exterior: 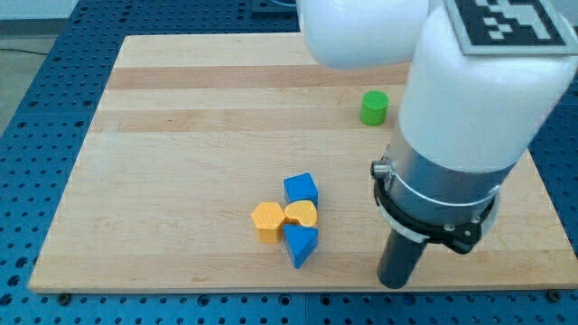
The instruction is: Move the blue cube to the top center of the board
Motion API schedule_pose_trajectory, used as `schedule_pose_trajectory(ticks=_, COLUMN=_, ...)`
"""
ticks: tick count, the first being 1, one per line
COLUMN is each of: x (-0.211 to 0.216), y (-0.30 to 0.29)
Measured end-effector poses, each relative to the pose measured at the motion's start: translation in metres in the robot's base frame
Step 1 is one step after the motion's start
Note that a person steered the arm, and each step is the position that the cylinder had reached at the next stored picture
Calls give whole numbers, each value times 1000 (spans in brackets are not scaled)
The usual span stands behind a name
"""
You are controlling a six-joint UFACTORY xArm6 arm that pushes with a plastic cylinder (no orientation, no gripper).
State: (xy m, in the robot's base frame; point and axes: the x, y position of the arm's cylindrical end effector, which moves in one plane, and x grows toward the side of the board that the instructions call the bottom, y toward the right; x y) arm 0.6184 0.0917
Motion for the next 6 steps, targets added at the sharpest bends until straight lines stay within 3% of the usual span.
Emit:
schedule_pose_trajectory(ticks=4, x=0, y=-31)
schedule_pose_trajectory(ticks=5, x=-1, y=-93)
schedule_pose_trajectory(ticks=6, x=-26, y=-110)
